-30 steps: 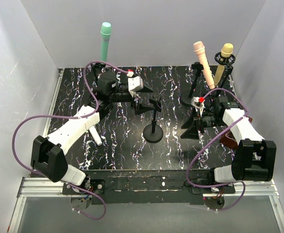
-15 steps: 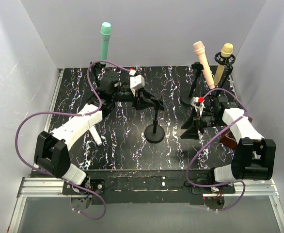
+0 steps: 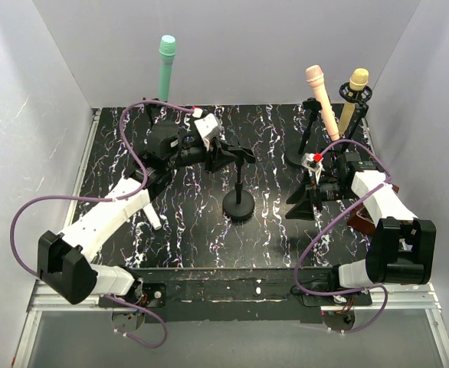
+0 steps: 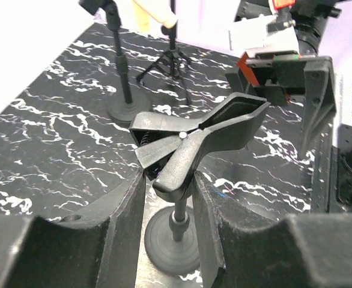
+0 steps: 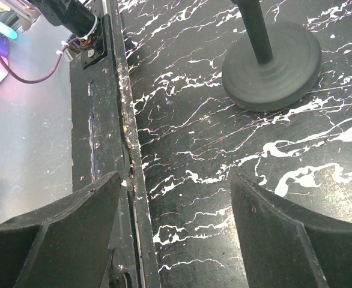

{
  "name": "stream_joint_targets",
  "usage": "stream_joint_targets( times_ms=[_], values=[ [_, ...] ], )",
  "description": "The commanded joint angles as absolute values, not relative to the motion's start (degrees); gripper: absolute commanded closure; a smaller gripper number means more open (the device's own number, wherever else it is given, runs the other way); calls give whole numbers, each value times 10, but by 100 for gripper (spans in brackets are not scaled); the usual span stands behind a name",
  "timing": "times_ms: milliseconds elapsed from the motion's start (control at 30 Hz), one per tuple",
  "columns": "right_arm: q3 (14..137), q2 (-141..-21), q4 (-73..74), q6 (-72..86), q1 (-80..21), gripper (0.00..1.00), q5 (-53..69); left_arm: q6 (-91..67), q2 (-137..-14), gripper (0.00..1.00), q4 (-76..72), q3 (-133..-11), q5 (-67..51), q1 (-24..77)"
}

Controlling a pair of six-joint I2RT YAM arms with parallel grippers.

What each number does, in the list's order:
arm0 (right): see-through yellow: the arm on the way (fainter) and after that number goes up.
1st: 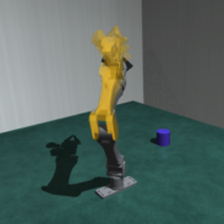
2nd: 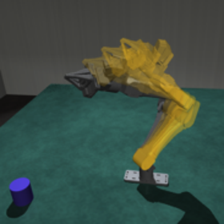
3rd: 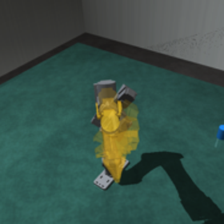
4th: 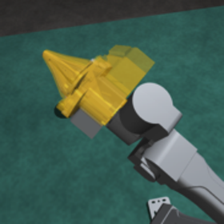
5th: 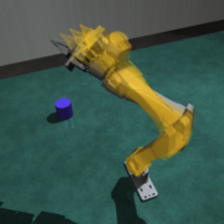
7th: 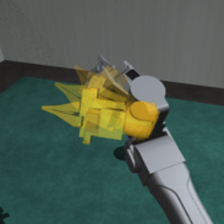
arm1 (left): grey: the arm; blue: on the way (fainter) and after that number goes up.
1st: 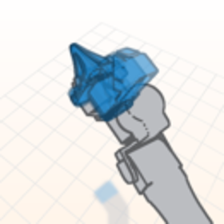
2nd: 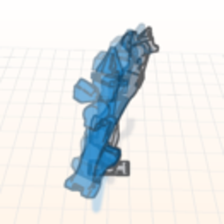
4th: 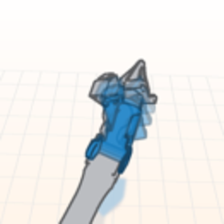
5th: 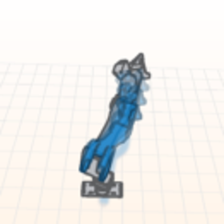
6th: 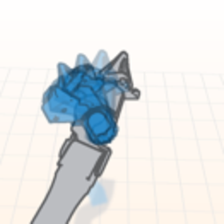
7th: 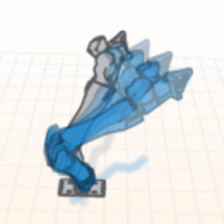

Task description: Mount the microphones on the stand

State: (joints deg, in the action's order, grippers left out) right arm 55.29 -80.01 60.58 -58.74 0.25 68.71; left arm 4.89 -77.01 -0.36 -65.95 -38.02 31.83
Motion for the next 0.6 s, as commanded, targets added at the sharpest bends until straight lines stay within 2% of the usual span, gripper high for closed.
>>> stream_joint_targets(
  times_ms=[0,267,433,567],
  values=[
    [559,-802,619,-596,1,20,694,54,-717,82,20,-673,-236,358],
    [560,-807,620,-597,1,20,693,95,-732,82,76,-708,-57,430],
    [560,-807,620,-598,1,20,693,88,-731,81,68,-697,-40,443],
    [560,-808,620,-598,1,20,693,65,-709,71,55,-673,-42,443]
  ],
)
